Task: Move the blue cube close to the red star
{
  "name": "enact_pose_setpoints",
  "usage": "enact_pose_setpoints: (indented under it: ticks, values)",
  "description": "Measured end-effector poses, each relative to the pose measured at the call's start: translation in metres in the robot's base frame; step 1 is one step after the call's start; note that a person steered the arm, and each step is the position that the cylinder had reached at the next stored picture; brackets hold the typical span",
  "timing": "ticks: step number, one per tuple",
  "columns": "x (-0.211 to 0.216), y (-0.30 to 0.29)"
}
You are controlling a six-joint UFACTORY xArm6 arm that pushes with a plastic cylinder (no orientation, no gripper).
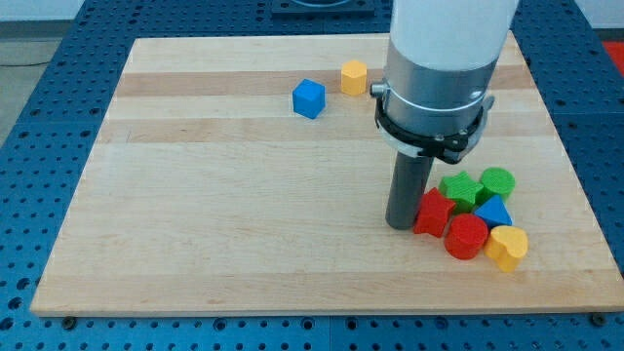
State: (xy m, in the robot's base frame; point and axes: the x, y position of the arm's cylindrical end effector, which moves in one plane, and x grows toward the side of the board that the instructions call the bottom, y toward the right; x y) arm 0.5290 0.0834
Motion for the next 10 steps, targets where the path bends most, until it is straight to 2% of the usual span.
enact_pose_setpoints:
  ticks: [2, 3, 4, 6, 7, 8, 9, 10]
  values:
    - [0.000, 0.002]
    - [-0.006, -0.025]
    - [-0.037, -0.069]
    - [-0.137, -0.167]
    - [-0.186, -0.181]
    - [-0.218, -0.145]
    - [-0.208, -0.113]
    - [-0.175, -0.113]
